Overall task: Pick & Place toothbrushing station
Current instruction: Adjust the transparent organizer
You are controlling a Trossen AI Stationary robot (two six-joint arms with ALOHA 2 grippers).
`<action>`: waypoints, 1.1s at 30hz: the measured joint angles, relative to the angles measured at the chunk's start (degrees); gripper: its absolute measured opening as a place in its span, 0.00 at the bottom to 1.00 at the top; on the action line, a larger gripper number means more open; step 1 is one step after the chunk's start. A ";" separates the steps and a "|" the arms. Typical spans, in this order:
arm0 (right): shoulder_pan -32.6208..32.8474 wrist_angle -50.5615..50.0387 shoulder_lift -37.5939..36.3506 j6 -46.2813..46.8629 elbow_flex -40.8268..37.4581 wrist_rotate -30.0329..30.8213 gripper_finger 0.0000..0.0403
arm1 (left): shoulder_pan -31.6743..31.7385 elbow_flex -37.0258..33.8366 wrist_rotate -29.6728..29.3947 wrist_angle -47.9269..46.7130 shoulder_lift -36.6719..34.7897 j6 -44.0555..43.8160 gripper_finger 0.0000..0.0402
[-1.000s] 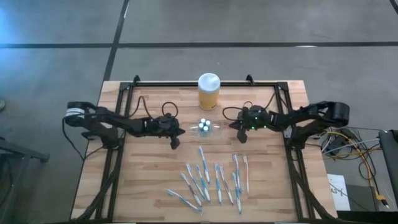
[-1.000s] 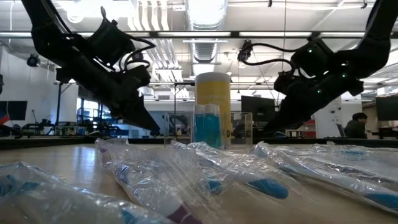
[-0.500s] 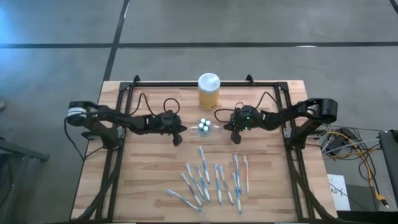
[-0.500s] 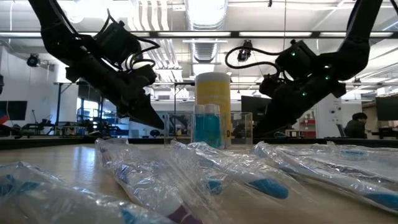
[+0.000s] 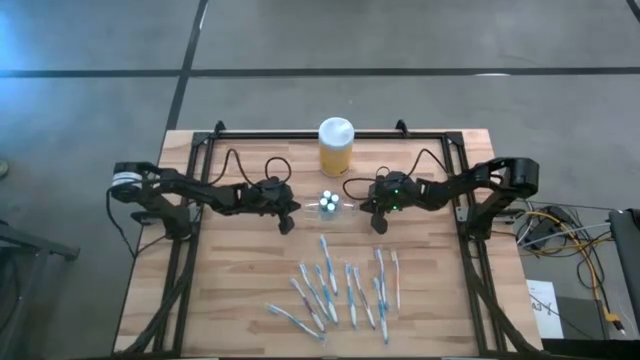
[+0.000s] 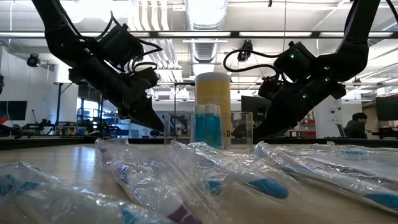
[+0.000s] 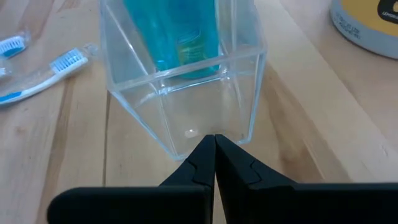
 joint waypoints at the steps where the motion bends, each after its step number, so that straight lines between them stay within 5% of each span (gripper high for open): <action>1: 0.01 0.03 0.01 0.00 0.01 -0.09 0.02 | 0.09 0.00 -0.03 0.03 0.00 0.03 0.01; 33: -0.11 -0.15 0.46 -0.07 1.73 2.36 0.02 | 1.14 0.04 0.02 -0.24 0.00 0.75 0.01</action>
